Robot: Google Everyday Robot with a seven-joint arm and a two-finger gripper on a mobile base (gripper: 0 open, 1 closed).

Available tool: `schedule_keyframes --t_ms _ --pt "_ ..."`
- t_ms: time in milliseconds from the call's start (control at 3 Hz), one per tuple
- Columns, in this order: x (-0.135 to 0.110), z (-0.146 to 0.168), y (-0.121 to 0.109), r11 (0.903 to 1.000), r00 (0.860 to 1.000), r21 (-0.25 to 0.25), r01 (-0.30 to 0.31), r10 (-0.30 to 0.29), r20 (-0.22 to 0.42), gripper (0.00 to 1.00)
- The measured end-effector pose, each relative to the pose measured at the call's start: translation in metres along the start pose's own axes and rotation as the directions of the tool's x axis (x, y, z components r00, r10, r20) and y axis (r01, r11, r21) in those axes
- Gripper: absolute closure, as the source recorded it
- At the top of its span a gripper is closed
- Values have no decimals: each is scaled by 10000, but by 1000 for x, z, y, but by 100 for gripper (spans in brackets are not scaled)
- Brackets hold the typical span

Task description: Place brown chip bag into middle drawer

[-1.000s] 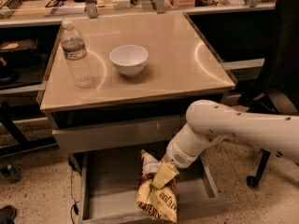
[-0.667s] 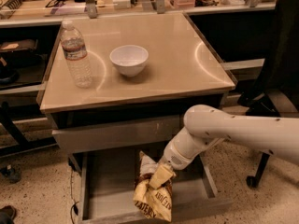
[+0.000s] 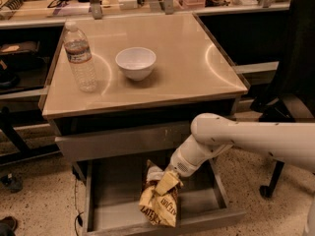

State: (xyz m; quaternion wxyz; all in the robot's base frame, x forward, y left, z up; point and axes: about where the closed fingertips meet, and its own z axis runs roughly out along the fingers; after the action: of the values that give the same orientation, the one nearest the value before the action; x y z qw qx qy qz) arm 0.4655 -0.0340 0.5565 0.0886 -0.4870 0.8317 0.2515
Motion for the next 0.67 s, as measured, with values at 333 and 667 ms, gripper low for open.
schedule_keyframes --t_ms 333,667 --pt "-2 6 -3 9975 9999 700 -100 97 44 100" --pt "-8 7 -11 9946 9993 1018 -188 154 342 100"
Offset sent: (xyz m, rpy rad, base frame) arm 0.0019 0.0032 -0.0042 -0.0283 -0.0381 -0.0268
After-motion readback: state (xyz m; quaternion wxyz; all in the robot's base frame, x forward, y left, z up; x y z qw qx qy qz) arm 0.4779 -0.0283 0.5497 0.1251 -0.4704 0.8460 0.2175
